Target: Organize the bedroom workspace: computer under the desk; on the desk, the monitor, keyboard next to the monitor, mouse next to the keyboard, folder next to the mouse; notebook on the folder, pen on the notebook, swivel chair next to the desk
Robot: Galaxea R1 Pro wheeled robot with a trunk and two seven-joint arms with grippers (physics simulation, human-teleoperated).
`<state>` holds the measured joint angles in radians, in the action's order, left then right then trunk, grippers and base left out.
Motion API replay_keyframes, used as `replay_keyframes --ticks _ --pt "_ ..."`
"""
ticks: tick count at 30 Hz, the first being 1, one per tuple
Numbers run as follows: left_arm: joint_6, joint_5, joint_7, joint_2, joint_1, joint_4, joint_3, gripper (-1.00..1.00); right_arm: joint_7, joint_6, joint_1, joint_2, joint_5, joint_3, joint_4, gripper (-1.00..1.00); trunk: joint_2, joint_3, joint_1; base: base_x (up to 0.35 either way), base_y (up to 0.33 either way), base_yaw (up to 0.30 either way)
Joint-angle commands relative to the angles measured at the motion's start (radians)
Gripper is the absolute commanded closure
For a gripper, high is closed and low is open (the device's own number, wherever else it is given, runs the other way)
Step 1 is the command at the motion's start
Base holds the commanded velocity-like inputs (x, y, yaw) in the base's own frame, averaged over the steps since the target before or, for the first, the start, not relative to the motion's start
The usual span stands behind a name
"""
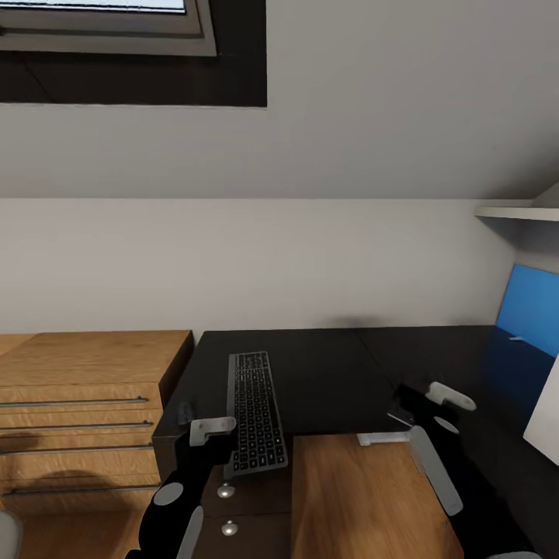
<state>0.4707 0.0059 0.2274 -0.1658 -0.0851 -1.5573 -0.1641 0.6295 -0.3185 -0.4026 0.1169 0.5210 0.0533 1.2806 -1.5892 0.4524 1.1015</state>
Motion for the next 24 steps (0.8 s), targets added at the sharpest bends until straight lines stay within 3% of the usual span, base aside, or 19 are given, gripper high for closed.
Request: replay_keyframes --ticks 1,4,16,24 --pt "0.006 0.001 0.006 0.0 -0.001 -0.001 -0.001 -1.0 0.009 -0.009 0.001 0.001 0.006 -0.004 0.019 -1.0 -0.001 0.001 0.0 0.003 -0.003 0.0" --pt "0.006 0.001 0.006 0.0 -0.001 -0.001 -0.002 -1.0 0.011 -0.025 0.009 0.0 0.004 -0.02 0.08 -1.0 -0.001 0.001 0.0 0.001 -0.001 0.0" --pt "0.006 0.003 0.006 0.0 -0.001 -0.002 0.0 -1.0 0.012 -0.027 0.012 -0.006 0.006 -0.025 0.101 -1.0 -0.001 0.001 0.0 0.006 0.0 0.0" --pt "0.006 0.003 0.006 0.002 -0.001 -0.003 0.001 -1.0 0.012 -0.016 0.012 -0.006 0.007 -0.026 0.1 -1.0 -0.001 0.003 0.0 0.255 -0.063 0.0"
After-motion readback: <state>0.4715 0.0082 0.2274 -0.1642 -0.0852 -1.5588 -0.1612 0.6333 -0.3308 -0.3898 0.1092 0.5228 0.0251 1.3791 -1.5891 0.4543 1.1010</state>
